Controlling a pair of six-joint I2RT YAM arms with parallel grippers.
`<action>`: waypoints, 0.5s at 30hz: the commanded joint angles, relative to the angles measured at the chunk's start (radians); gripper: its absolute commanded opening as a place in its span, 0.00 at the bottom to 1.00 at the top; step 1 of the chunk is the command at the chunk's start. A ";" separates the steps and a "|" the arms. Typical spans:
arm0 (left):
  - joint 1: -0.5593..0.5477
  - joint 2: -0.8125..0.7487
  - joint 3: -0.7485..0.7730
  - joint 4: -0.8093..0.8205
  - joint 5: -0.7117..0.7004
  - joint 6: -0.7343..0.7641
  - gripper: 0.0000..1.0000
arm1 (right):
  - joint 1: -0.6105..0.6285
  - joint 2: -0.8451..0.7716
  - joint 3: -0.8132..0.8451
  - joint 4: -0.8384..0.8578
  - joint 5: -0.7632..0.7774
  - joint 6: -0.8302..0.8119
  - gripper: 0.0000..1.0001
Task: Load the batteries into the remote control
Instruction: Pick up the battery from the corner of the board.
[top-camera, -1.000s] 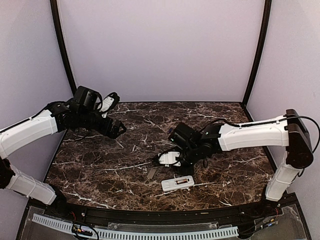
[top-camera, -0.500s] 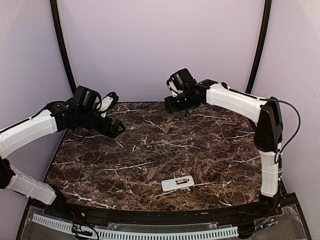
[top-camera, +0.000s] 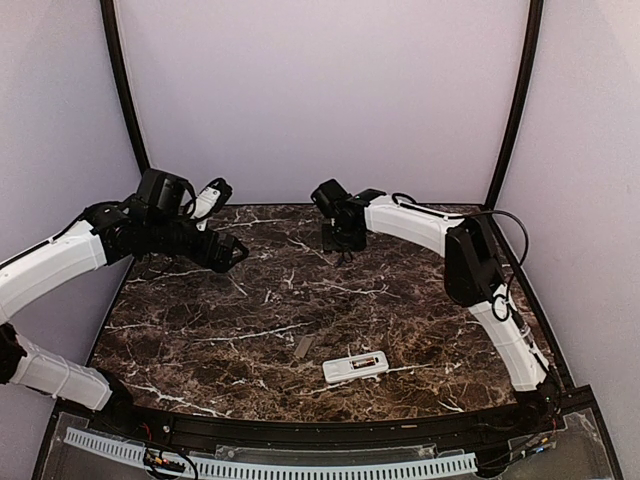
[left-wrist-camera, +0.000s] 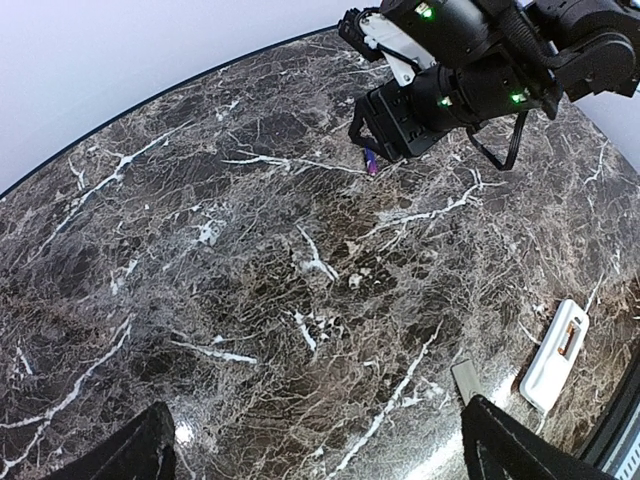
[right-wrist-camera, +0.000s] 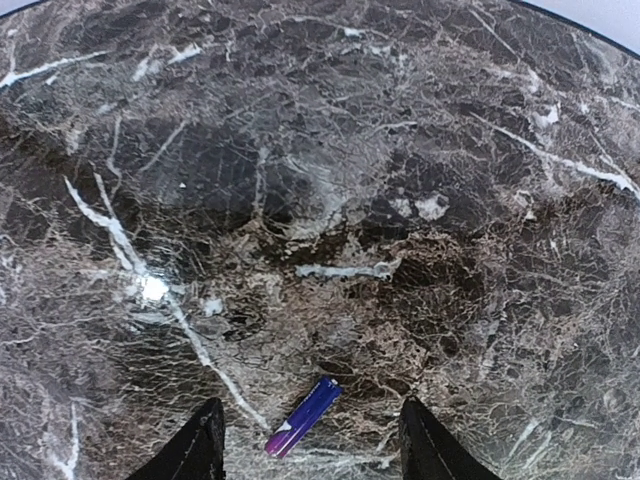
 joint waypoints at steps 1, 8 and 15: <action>0.008 -0.022 -0.012 0.000 0.029 -0.009 0.99 | -0.009 0.057 0.040 -0.006 0.022 0.048 0.55; 0.008 -0.029 -0.020 0.004 0.035 -0.008 0.99 | -0.019 0.142 0.102 -0.015 -0.022 0.055 0.51; 0.008 -0.054 -0.034 0.007 0.022 -0.001 0.99 | -0.025 0.123 0.035 -0.041 -0.057 0.080 0.40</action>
